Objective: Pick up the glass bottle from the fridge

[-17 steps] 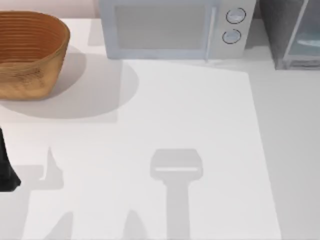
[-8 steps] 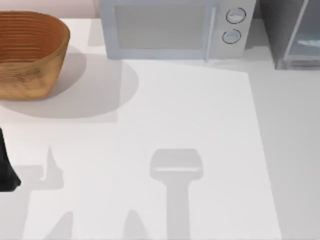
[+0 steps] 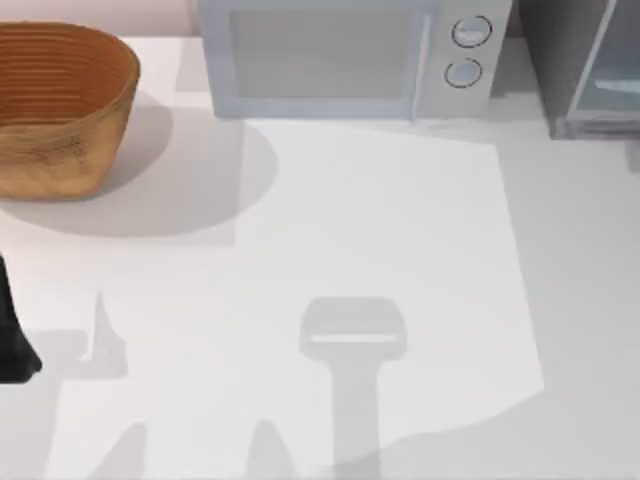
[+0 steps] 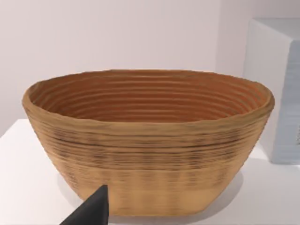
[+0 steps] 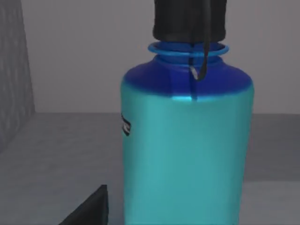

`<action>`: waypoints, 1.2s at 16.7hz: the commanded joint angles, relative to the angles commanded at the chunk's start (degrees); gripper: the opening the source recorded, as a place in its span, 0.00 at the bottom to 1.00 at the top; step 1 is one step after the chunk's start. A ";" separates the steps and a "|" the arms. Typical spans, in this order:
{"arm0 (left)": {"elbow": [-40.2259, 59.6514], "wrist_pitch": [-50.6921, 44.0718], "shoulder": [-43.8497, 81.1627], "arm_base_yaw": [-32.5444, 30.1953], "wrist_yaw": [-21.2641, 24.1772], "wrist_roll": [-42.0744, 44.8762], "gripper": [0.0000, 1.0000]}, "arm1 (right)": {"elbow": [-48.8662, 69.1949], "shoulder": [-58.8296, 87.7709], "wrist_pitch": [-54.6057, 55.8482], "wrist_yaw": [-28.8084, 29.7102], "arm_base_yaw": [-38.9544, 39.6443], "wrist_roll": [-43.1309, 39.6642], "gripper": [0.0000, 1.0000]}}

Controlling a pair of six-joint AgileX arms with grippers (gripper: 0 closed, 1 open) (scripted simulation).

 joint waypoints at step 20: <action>0.00 0.00 0.00 0.00 0.00 0.00 1.00 | 23.05 10.81 -12.92 4.29 4.16 -0.13 1.00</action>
